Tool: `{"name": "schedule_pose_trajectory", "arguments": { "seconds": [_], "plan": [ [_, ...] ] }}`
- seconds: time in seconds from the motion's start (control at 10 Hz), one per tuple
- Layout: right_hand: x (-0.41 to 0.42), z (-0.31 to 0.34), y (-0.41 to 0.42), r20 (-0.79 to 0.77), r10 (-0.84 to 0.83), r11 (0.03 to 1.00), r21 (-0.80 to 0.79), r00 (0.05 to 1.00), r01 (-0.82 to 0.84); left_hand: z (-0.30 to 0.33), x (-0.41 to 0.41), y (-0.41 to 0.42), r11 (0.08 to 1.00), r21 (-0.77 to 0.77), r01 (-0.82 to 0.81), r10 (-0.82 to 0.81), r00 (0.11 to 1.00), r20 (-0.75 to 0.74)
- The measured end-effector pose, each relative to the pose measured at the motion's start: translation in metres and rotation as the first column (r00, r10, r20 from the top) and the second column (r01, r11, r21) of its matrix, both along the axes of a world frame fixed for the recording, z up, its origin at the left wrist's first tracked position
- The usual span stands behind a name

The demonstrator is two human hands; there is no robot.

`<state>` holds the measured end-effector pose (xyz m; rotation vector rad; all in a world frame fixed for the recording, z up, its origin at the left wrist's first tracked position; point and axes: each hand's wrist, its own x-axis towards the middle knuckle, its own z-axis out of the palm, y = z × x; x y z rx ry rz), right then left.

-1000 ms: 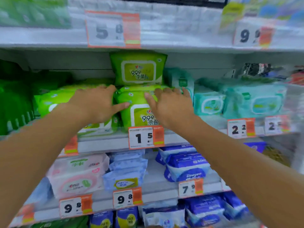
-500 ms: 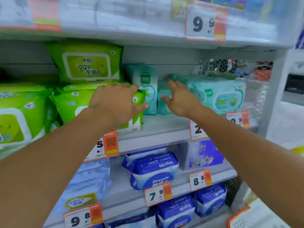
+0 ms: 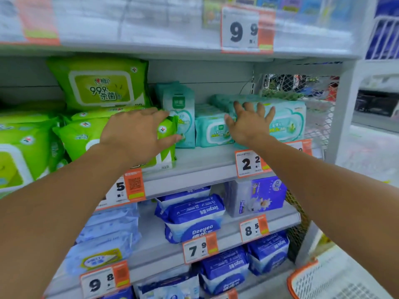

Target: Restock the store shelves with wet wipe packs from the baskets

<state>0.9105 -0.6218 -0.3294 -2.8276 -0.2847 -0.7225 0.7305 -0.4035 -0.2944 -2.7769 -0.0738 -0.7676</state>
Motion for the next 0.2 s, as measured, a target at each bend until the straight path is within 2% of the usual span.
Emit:
{"name": "schedule_pose_trajectory", "arguments": {
  "seconds": [0.1,0.2],
  "plan": [
    [-0.025,0.014,0.006,-0.024,0.104,0.992,0.077,0.994,-0.102,0.007,-0.008,0.009,0.992,-0.078,0.100,-0.105,0.992,-0.065],
    [-0.058,0.020,0.024,0.123,0.323,0.882,0.320,0.938,-0.346,0.008,-0.028,0.018,0.967,-0.096,0.236,-0.233,0.972,0.042]
  ]
}}
